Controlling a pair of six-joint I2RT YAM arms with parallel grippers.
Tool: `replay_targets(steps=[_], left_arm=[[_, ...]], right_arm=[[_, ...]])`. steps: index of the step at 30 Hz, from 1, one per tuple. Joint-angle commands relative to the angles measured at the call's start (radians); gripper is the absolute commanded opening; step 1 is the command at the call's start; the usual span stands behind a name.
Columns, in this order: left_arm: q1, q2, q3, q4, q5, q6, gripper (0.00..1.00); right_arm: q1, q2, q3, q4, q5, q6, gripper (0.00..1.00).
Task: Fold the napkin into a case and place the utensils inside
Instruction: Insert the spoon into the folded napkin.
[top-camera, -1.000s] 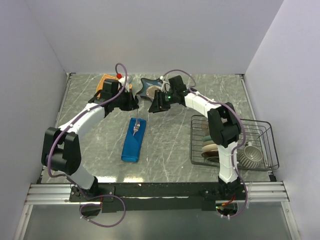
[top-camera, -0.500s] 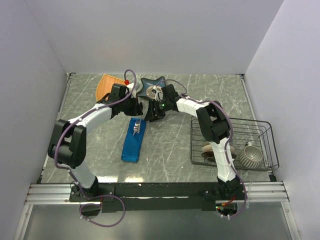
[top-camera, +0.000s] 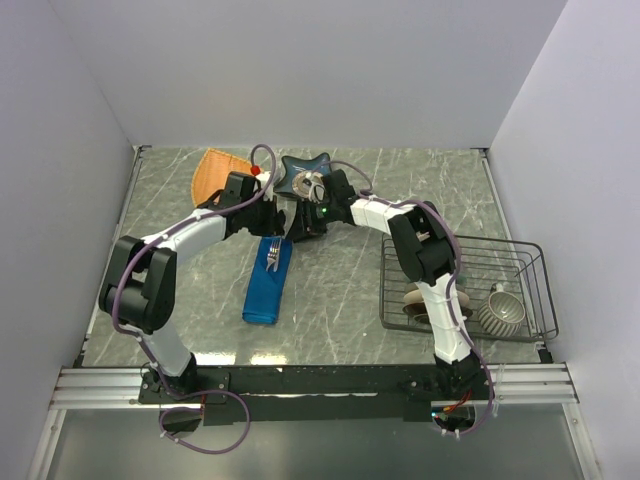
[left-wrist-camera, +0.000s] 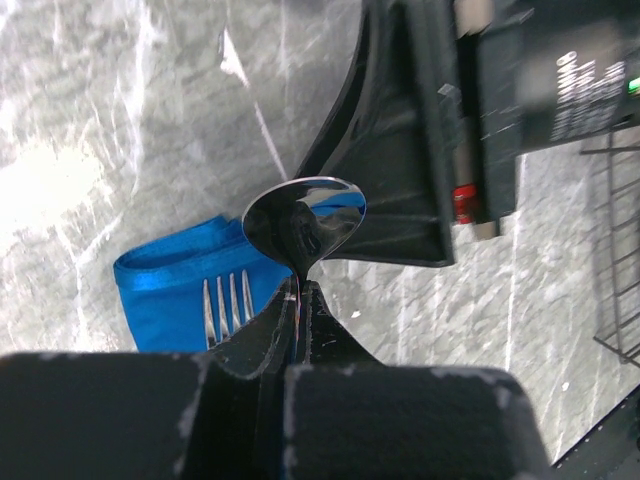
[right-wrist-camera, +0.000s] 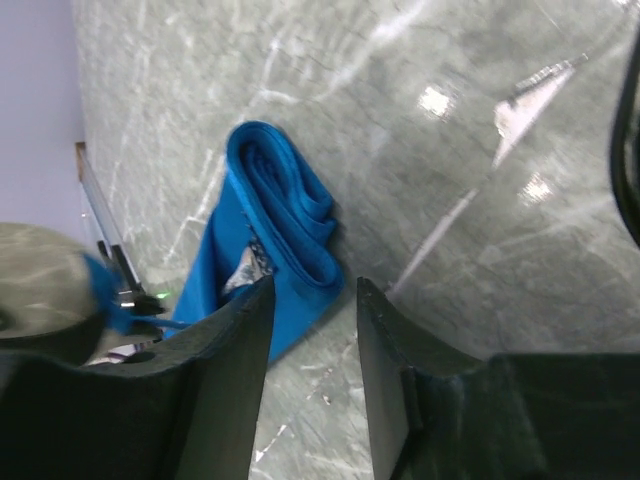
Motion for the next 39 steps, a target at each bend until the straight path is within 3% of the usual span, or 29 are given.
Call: replay_targets(steps=[1,14,17,19,39], left_arm=[[-0.004,0.000,-0.015,0.027,-0.020,0.023,0.01],[-0.007,-0.003,-0.057,0.027,-0.004,0.037,0.01],[-0.009,-0.011,-0.066,0.024,-0.007,0.040,0.01],[-0.012,-0.014,-0.067,0.020,-0.001,0.039,0.01],[-0.043,-0.082,-0.130,-0.085,-0.012,0.013,0.01]], right_arm=[[0.008,0.012,0.013,0.079,-0.036,0.037,0.41],[0.005,0.041,0.041,0.056,-0.036,0.008,0.22],[0.003,0.044,0.047,0.056,-0.035,0.008,0.14],[0.003,0.049,0.053,0.052,-0.032,0.008,0.01],[0.002,0.023,0.043,0.073,0.028,0.034,0.00]])
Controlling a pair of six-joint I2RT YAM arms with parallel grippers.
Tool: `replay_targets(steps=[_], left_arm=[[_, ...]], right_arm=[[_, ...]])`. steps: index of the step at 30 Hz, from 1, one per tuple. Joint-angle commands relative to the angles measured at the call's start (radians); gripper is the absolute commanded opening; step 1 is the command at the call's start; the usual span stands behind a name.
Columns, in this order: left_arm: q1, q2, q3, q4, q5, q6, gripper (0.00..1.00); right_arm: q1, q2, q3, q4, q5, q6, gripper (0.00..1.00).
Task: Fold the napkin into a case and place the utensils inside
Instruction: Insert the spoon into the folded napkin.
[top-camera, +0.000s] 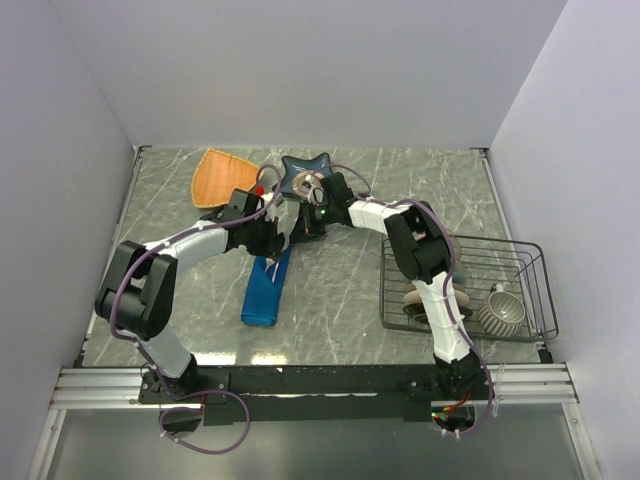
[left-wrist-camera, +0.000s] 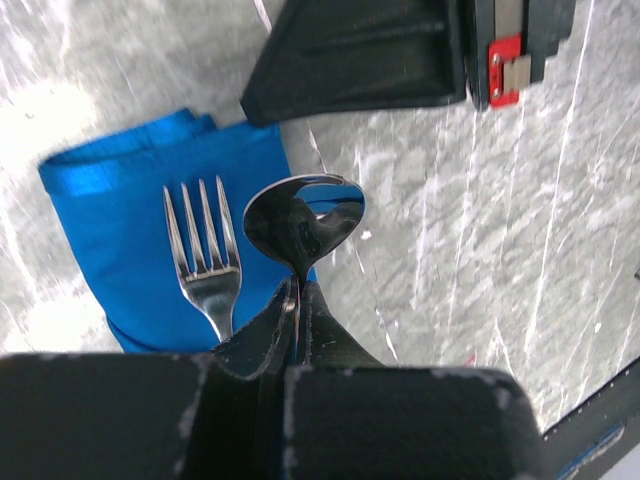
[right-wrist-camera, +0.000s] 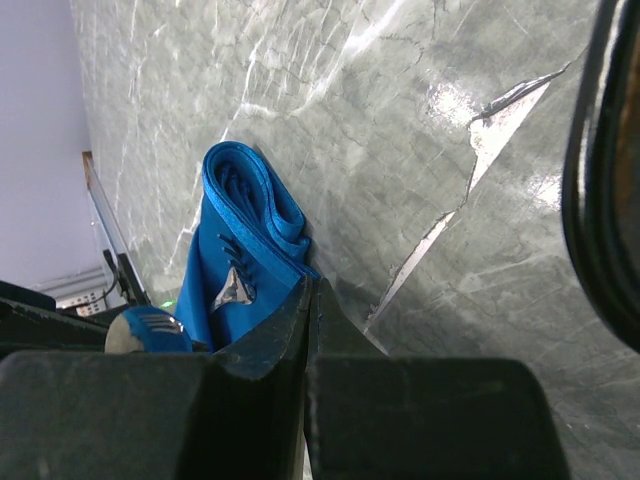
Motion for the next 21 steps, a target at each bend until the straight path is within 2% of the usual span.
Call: replay_targets(steps=[1,12,21], left_arm=[[-0.008,-0.042,-0.010,-0.040,0.005,-0.009,0.01],[-0.016,-0.021,-0.021,-0.058,0.000,-0.026,0.01],[-0.022,0.054,0.030,-0.083,-0.058,-0.053,0.06]], right_arm=[[0.000,-0.023,0.027,0.033,0.037,-0.009,0.00],[0.000,-0.027,0.023,0.036,0.045,-0.010,0.00],[0.000,-0.032,0.023,0.033,0.044,-0.015,0.00]])
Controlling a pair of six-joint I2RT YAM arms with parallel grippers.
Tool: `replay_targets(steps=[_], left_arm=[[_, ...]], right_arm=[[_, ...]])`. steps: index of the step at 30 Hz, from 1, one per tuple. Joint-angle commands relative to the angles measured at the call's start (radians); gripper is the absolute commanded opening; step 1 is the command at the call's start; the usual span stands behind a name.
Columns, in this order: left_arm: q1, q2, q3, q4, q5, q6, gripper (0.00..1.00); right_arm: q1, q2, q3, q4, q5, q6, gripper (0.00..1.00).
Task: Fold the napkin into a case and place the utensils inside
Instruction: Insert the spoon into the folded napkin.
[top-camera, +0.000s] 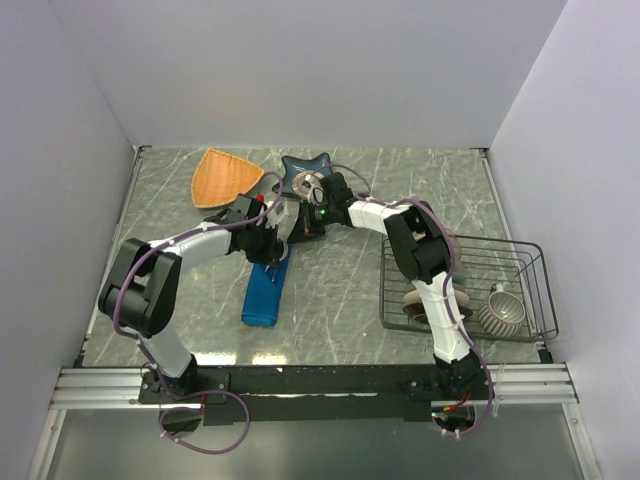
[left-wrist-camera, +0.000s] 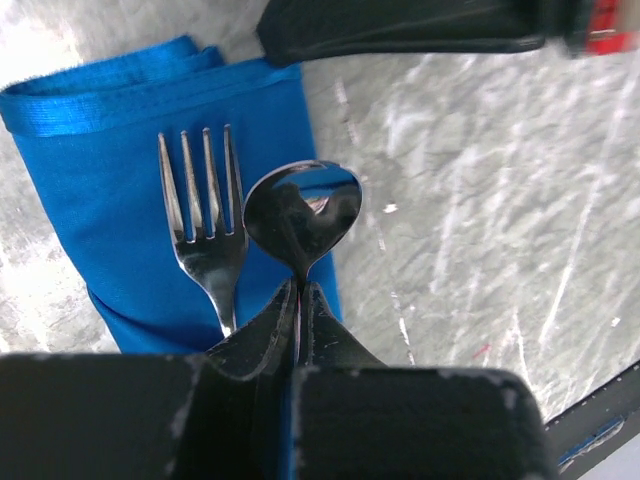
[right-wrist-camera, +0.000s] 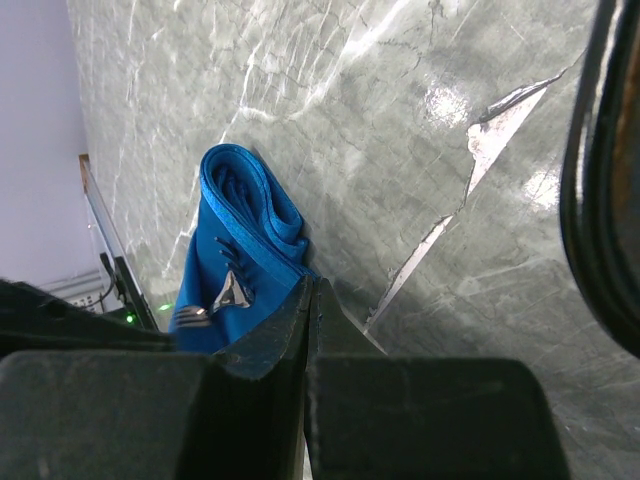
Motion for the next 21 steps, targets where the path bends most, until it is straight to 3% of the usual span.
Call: replay_targets(steps=[1,11,15,21], left_arm=[[-0.007,0.044,0.054,-0.031,-0.030,-0.024,0.07],[-0.008,0.093,0.098,-0.052,-0.045,-0.021,0.11],[-0.008,0.075,0.104,-0.048,-0.045,-0.027,0.30],[-0.008,0.049,0.120,-0.046,-0.084,-0.035,0.37]], right_arm=[[0.001,-0.030,0.024,0.029,0.032,-0.014,0.00],[0.001,-0.026,0.036,0.020,0.032,-0.017,0.00],[-0.001,-0.029,0.036,0.020,0.032,-0.022,0.00],[-0.001,-0.027,0.046,0.012,0.034,-0.034,0.00]])
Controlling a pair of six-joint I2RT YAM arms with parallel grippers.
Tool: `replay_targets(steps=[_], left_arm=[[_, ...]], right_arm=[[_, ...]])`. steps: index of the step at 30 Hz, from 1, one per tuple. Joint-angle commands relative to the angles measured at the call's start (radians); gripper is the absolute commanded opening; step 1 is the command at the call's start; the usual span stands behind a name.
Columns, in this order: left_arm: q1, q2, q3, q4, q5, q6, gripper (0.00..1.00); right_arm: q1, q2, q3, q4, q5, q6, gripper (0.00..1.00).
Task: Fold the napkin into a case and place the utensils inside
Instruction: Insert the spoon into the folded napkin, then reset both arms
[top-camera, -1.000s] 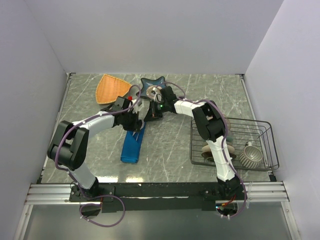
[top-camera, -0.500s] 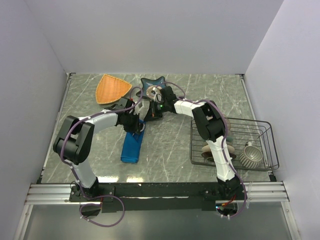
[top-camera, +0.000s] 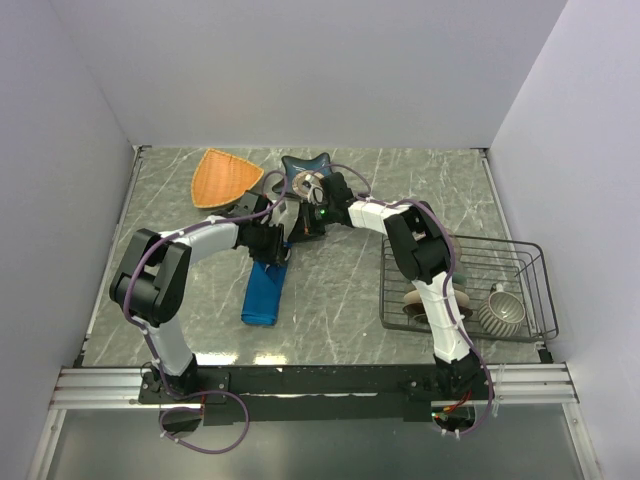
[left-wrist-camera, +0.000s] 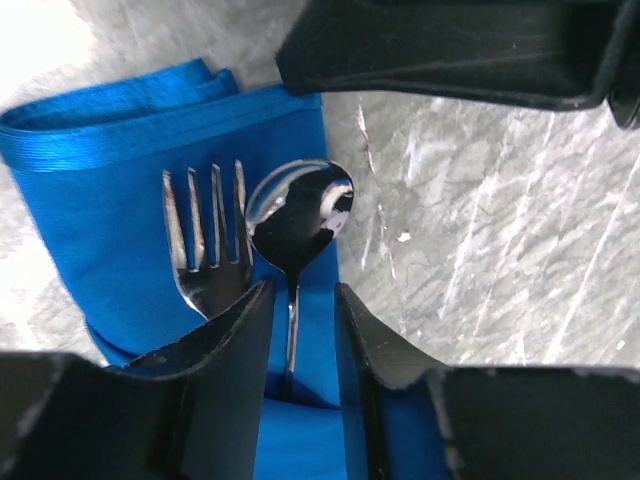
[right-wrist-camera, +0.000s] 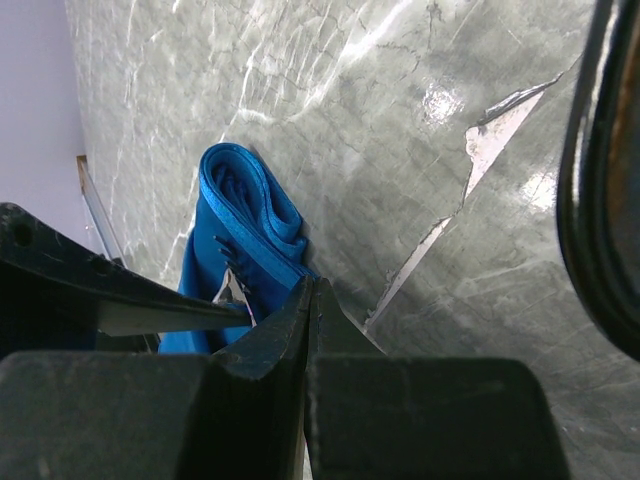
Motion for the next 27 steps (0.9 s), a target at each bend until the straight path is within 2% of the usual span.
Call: replay_targets(steps=[1,5,8,9,11,12,15,19,22,23,24,26,27], left_arm=[[-0.002,-0.047,0.042,0.009,-0.060,-0.011,0.37],[-0.001,-0.104,0.033,0.049,-0.057,-0.010,0.37],[-0.002,-0.159,0.022,0.089,-0.055,-0.011,0.46],[-0.002,-0.176,0.019,0.098,-0.054,-0.013,0.48],[-0.002,-0.222,0.009,0.131,-0.052,-0.014,0.53],[-0.001,-0.236,0.007,0.142,-0.052,-0.011,0.55],[-0.001,-0.285,0.012,0.173,-0.066,0.004,0.64],[0.011,-0.334,0.050,0.198,-0.083,0.015,0.76],[0.042,-0.360,0.106,0.195,-0.080,0.029,0.96],[0.056,-0.370,0.125,0.188,-0.066,0.035,0.99],[0.080,-0.373,0.151,0.160,-0.054,0.056,0.99],[0.109,-0.370,0.241,0.113,-0.036,0.075,0.99],[0.140,-0.362,0.281,0.036,-0.028,0.102,0.99]], right_arm=[[0.001,-0.027,0.047,0.010,0.029,-0.032,0.00],[0.001,-0.026,0.055,0.002,0.026,-0.033,0.00],[0.001,-0.023,0.066,-0.006,0.011,-0.036,0.00],[0.001,-0.023,0.073,-0.009,0.006,-0.038,0.04],[0.001,-0.027,0.078,-0.010,0.008,-0.038,0.12],[-0.001,-0.033,0.079,-0.010,0.011,-0.039,0.23],[-0.001,-0.047,0.093,-0.024,0.026,-0.056,0.41],[-0.012,-0.066,0.124,-0.056,0.028,-0.073,0.57],[-0.033,-0.089,0.159,-0.081,0.031,-0.088,0.72],[-0.038,-0.110,0.174,-0.095,0.026,-0.095,0.76],[-0.045,-0.124,0.181,-0.101,0.025,-0.099,0.85],[-0.070,-0.180,0.193,-0.119,0.021,-0.124,0.96],[-0.079,-0.203,0.194,-0.125,0.017,-0.134,1.00]])
